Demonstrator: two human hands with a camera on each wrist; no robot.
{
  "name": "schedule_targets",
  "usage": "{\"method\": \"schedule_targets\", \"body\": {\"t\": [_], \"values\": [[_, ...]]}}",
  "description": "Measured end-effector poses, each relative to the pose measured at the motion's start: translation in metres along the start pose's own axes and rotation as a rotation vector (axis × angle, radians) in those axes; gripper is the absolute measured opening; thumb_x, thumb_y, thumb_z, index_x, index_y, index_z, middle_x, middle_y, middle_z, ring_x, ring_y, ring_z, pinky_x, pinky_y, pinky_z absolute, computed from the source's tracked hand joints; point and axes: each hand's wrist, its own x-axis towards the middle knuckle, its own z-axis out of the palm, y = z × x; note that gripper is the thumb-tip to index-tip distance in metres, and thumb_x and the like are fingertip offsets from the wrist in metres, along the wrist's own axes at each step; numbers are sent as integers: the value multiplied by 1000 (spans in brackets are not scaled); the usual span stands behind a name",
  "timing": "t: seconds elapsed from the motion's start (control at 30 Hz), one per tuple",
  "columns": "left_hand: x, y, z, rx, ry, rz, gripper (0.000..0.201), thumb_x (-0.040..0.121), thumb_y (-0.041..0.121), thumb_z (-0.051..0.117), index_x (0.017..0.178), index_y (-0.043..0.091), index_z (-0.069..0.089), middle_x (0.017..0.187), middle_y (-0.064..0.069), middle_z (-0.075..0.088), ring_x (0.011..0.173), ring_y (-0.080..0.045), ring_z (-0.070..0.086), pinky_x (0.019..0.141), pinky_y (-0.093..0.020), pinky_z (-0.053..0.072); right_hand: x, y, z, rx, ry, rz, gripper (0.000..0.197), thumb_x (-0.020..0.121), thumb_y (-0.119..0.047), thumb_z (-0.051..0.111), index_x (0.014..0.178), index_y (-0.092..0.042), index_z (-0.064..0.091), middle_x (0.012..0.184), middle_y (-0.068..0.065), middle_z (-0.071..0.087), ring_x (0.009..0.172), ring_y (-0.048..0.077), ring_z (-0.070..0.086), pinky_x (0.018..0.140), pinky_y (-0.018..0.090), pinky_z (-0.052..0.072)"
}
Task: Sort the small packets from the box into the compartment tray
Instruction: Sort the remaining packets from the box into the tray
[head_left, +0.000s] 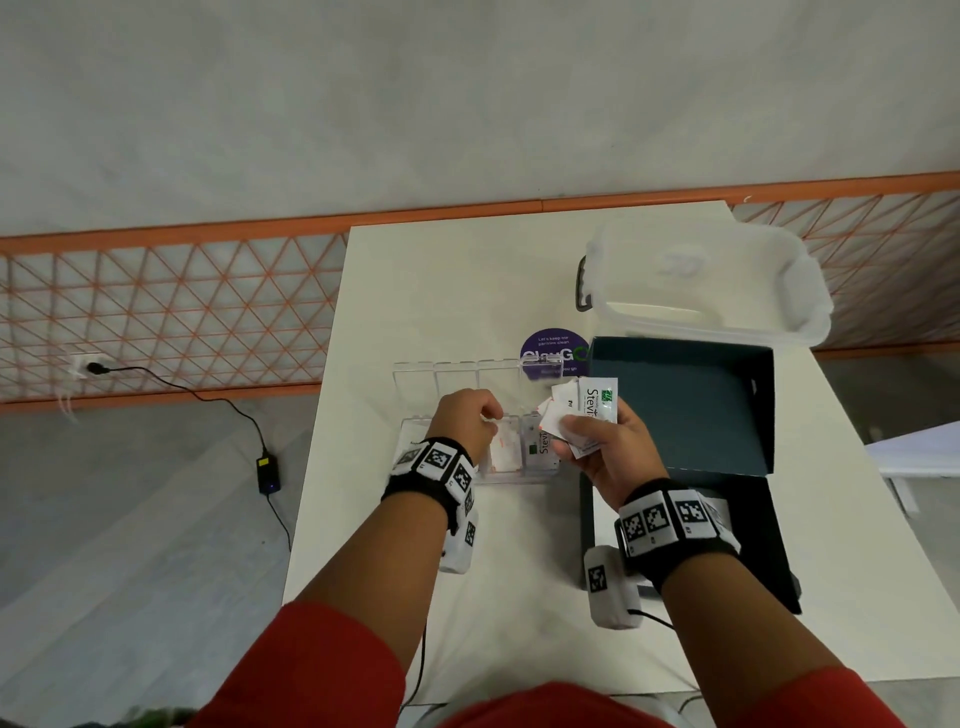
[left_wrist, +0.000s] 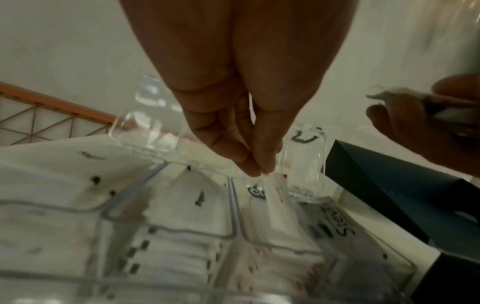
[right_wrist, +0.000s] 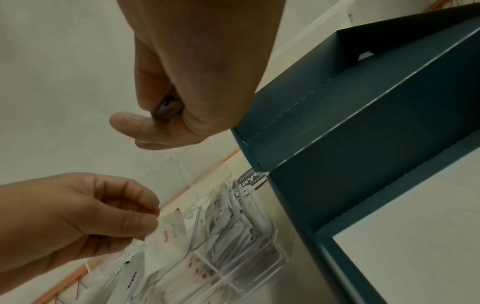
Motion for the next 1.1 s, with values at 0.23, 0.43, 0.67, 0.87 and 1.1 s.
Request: {"method": "schedule_targets", "body": {"t": [0.23,0.43,0.67,0.87,1.1], "values": [[1,-1,26,226,-71,86,27,84,-1,54,95,16,72,102,-6,69,98,-25,62,84,-29,47,-1,2,-3,-13,-52,30,41,85,18,57,117,-7,62,112,21,70,92,31,72,66,35,62],[-2,3,25,151,-22,103,24,83,4,54,92,16,73,98,-4,69,93,-24,62,80,-29,48,1,3,-4,42,-83,74,41,89,14,48,126,-1,57,121,29,64,99,41,66,61,38,59],[-24,21,-1,-526,-90,27,14,79,17,68,89,25,61,79,-2,68,61,-16,63,55,-23,49,2,2,-1,57,-86,70,40,89,11,41,123,-3,57,111,26,67,95,40,67,68,45,61],[-35,23,2,-610,-126,-29,40,72,16,81,98,30,55,84,-3,65,62,-15,66,55,-23,52,-3,4,5,9,-93,48,39,91,10,48,123,-8,60,111,21,70,91,33,69,67,40,60],[-41,31,6,-410,-27,113,55,70,14,81,117,27,56,101,10,60,79,-3,61,59,-9,49,-11,7,5,-58,-106,7,35,88,12,57,113,-11,64,97,15,74,81,27,72,65,38,62]]}}
